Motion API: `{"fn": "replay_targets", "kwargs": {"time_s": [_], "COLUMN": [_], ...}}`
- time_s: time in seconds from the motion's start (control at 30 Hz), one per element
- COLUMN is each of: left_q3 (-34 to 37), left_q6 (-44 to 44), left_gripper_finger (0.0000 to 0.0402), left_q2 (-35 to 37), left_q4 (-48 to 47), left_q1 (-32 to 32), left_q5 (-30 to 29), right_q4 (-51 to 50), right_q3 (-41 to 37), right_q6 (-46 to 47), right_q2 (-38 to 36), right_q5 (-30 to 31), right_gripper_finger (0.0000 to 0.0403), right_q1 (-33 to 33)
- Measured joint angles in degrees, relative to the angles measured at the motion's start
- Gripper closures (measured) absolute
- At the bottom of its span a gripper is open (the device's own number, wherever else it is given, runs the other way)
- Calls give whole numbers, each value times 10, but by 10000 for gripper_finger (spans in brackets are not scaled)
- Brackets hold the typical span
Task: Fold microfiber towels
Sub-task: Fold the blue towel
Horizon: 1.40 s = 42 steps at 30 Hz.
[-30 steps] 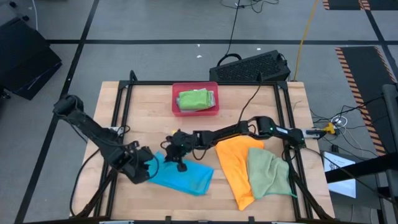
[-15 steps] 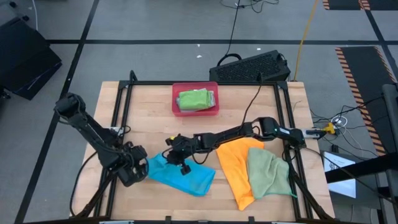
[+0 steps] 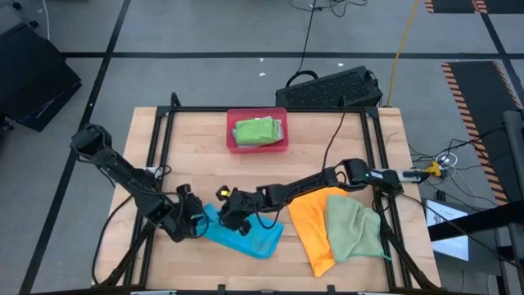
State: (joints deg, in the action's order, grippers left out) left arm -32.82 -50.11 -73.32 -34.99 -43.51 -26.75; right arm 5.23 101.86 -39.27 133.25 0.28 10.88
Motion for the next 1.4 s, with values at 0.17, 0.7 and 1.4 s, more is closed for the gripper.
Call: {"fn": "replay_targets", "kwargs": {"time_s": [0.17,0.7,1.4], "left_q3": [0,33,3], "left_q6": [50,220,90], "left_gripper_finger": [162,184,378], "left_q2": [0,0,0], "left_q4": [-3,129,65], "left_q1": [14,63,46], "left_q5": [13,97,-93], "right_q4": [8,2,-102], "right_q3": [0,0,-23], "right_q6": [-55,-120,-50], "right_q2": [-9,-10,-73], "right_q5": [29,73,292], "right_gripper_finger": [403,403,403], "right_q1": [10,27,29]}}
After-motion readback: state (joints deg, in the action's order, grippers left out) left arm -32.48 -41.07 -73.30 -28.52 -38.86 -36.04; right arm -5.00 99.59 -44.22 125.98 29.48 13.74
